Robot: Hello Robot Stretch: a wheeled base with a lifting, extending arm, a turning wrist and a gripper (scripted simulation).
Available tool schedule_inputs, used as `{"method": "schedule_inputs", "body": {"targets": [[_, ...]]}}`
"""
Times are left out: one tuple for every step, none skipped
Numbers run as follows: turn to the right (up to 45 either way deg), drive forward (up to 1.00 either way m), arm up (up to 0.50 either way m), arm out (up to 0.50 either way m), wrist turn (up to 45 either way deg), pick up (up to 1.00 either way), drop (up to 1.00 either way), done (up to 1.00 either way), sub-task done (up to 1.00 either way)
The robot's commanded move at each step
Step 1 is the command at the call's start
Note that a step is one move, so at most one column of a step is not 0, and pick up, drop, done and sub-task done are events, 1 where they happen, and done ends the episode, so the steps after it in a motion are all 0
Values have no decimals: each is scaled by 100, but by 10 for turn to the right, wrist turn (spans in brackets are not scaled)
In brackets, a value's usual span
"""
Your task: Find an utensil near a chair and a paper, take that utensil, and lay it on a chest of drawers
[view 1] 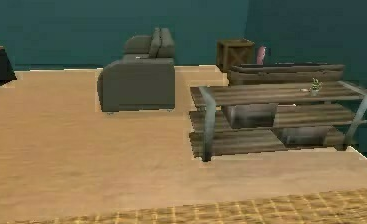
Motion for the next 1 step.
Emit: {"method": "schedule_inputs", "body": {"targets": [[-450, 0, 0, 0, 0, 0, 0, 0, 0]]}}
